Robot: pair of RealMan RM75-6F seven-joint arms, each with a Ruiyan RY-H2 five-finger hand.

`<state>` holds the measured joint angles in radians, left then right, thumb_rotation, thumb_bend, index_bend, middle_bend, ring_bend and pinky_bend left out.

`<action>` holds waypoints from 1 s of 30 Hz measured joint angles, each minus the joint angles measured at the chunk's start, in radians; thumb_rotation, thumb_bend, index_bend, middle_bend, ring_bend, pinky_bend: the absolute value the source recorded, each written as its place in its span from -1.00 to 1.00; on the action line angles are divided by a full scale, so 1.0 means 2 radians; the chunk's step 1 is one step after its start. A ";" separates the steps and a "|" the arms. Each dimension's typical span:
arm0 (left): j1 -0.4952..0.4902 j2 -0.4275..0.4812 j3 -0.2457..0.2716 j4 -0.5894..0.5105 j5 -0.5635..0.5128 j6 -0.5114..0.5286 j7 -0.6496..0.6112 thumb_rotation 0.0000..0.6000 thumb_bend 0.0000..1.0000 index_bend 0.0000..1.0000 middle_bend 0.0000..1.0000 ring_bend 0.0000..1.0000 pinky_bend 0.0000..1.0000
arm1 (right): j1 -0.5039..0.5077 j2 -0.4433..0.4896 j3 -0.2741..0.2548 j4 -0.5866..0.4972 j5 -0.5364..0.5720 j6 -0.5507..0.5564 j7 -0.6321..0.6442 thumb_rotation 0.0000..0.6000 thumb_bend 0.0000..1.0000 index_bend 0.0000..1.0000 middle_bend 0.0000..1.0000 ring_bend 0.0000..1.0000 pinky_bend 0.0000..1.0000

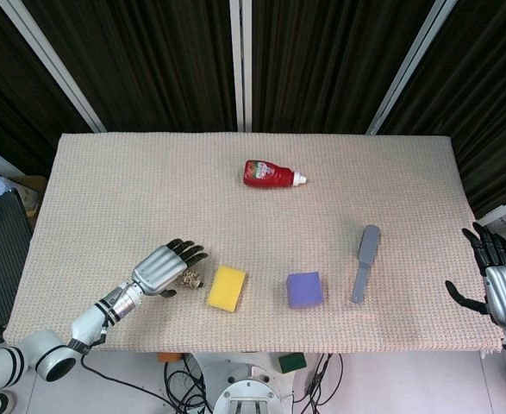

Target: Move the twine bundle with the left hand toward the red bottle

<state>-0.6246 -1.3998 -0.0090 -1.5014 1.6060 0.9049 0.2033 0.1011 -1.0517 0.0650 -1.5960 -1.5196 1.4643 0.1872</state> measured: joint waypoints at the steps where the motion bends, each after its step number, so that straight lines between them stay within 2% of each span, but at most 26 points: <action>1: -0.001 0.000 0.001 0.001 0.000 0.000 0.000 1.00 -1.00 -0.71 -0.75 -0.76 -0.59 | 0.000 -0.001 0.000 0.001 -0.002 0.002 0.001 1.00 -0.39 -1.00 -1.00 -1.00 -1.00; 8: -0.004 -0.002 0.006 0.007 -0.010 -0.002 0.002 1.00 -1.00 -0.67 -0.74 -0.75 -0.58 | 0.000 -0.007 0.002 0.010 -0.010 0.011 0.007 1.00 -0.39 -1.00 -1.00 -1.00 -1.00; 12: -0.005 -0.003 0.006 0.008 -0.021 -0.004 0.006 1.00 -0.87 -0.56 -0.64 -0.68 -0.49 | 0.001 -0.008 0.003 0.010 -0.008 0.009 0.009 1.00 -0.39 -1.00 -1.00 -1.00 -1.00; 20: -0.009 -0.009 0.008 0.012 -0.038 -0.012 0.021 1.00 -0.64 -0.23 -0.29 -0.35 -0.06 | 0.002 -0.012 0.003 0.016 -0.003 0.004 0.010 1.00 -0.38 -1.00 -1.00 -1.00 -1.00; 25: -0.010 -0.013 0.007 0.016 -0.041 -0.004 0.032 1.00 -0.48 0.15 0.10 -0.01 0.42 | -0.001 -0.012 0.004 0.019 0.002 0.006 0.015 1.00 -0.38 -1.00 -1.00 -1.00 -1.00; 30: -0.009 -0.008 0.003 0.008 -0.050 0.001 0.036 1.00 -0.39 0.36 0.31 0.19 0.63 | -0.001 -0.013 0.004 0.020 0.003 0.005 0.016 1.00 -0.37 -1.00 -1.00 -1.00 -1.00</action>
<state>-0.6433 -1.4153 -0.0022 -1.4863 1.5056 0.9065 0.2746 0.0987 -1.0771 0.0730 -1.5556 -1.5136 1.4745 0.2199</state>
